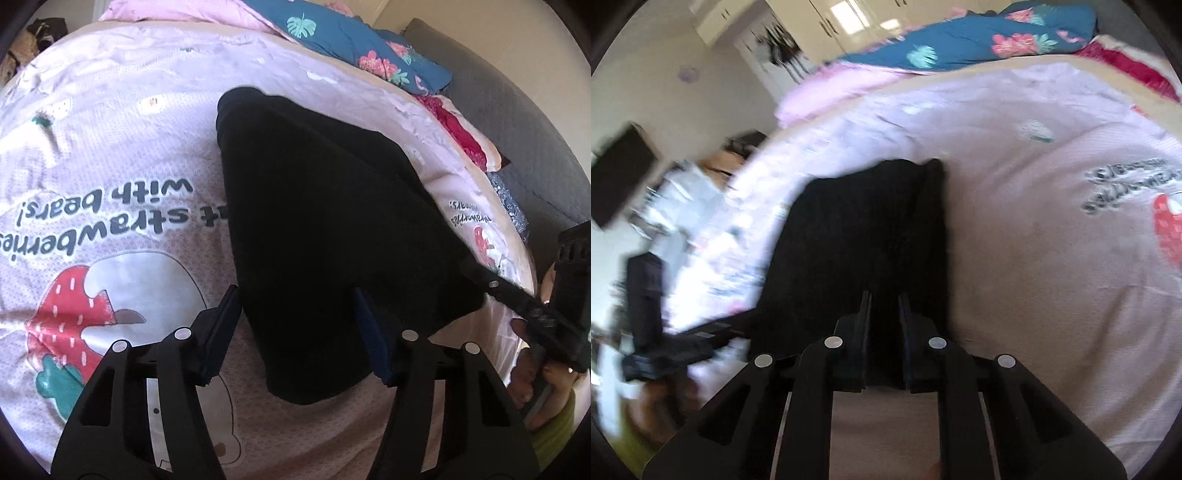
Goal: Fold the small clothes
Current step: 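Open both tools to release the folded shirt and pull back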
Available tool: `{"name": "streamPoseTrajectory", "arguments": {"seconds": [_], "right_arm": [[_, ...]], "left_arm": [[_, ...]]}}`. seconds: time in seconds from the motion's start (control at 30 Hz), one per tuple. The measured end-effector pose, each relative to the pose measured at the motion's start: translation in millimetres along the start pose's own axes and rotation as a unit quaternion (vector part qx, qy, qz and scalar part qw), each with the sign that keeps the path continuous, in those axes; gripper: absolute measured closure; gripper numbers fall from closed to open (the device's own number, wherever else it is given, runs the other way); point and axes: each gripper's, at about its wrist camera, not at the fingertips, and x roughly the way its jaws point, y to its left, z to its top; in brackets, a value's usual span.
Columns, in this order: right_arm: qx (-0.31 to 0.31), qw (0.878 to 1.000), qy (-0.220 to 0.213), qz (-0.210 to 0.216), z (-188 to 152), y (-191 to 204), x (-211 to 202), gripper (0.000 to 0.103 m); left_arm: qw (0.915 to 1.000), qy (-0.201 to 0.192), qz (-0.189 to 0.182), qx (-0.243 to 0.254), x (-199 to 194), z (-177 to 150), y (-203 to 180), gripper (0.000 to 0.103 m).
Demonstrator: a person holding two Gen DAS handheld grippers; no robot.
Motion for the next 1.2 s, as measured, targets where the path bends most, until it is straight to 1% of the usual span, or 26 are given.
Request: {"name": "streamPoseTrajectory", "arguments": {"seconds": [0.07, 0.13, 0.17, 0.2, 0.27, 0.3, 0.43, 0.47, 0.6, 0.63, 0.73, 0.8, 0.93, 1.03, 1.2], "right_arm": [[-0.002, 1.000, 0.011, -0.019, -5.8, -1.8, 6.8, 0.090], [-0.026, 0.999, 0.006, -0.045, -10.2, 5.4, 7.7, 0.084], [-0.033, 0.998, 0.004, -0.057, -11.0, 6.7, 7.5, 0.074], [-0.041, 0.996, 0.002, -0.073, -12.1, 9.3, 7.4, 0.065], [-0.051, 0.995, -0.004, -0.090, -13.6, 11.4, 5.1, 0.061], [-0.052, 0.994, -0.007, -0.096, -14.9, 11.9, 2.9, 0.049], [-0.054, 0.992, -0.028, -0.113, -21.0, 12.9, -10.1, 0.029], [-0.055, 0.991, -0.036, -0.119, -22.6, 14.4, -15.6, 0.020], [-0.067, 0.987, -0.066, -0.127, -27.8, 23.7, -36.2, 0.007], [-0.070, 0.986, -0.073, -0.132, -29.1, 25.9, -41.0, 0.007], [-0.079, 0.984, -0.093, -0.133, -34.0, 34.5, -55.8, 0.005], [-0.078, 0.982, -0.109, -0.132, -38.8, 39.2, -67.3, 0.004], [-0.081, 0.980, -0.136, -0.122, -52.1, 49.6, -86.9, 0.004], [-0.091, 0.976, -0.152, -0.127, -63.6, 57.7, -96.9, 0.004], [-0.090, 0.976, -0.155, -0.121, -87.0, 63.3, -105.4, 0.004]], "left_arm": [[1.0000, 0.004, -0.002, 0.001, 2.5, -2.2, -1.8, 0.050], [1.0000, 0.003, 0.003, 0.007, 4.1, -2.8, -5.4, 0.049], [1.0000, 0.003, 0.004, 0.007, 4.3, -3.0, -5.9, 0.049], [1.0000, 0.003, 0.004, 0.006, 4.1, -2.8, -6.1, 0.049], [1.0000, 0.002, 0.006, 0.005, 3.1, -2.6, -7.1, 0.048], [1.0000, 0.001, 0.006, 0.006, 2.0, -3.0, -8.0, 0.048], [0.9999, -0.002, 0.010, 0.006, -1.7, -5.8, -8.3, 0.043], [0.9999, -0.004, 0.010, 0.005, -4.0, -7.1, -8.9, 0.042], [0.9999, -0.013, 0.008, 0.005, -16.8, -12.5, -8.6, 0.034], [0.9998, -0.016, 0.010, 0.006, -20.4, -13.7, -9.3, 0.029], [0.9994, -0.032, 0.008, 0.011, -36.7, -17.9, -14.2, 0.022], [0.9989, -0.043, 0.011, 0.014, -45.2, -19.9, -16.9, 0.009], [0.9974, -0.066, 0.012, 0.026, -65.3, -29.6, -23.5, 0.009], [0.9959, -0.081, 0.020, 0.035, -76.7, -40.8, -25.1, 0.009], [0.9941, -0.100, 0.022, 0.036, -88.3, -62.5, -22.5, 0.009]]}}
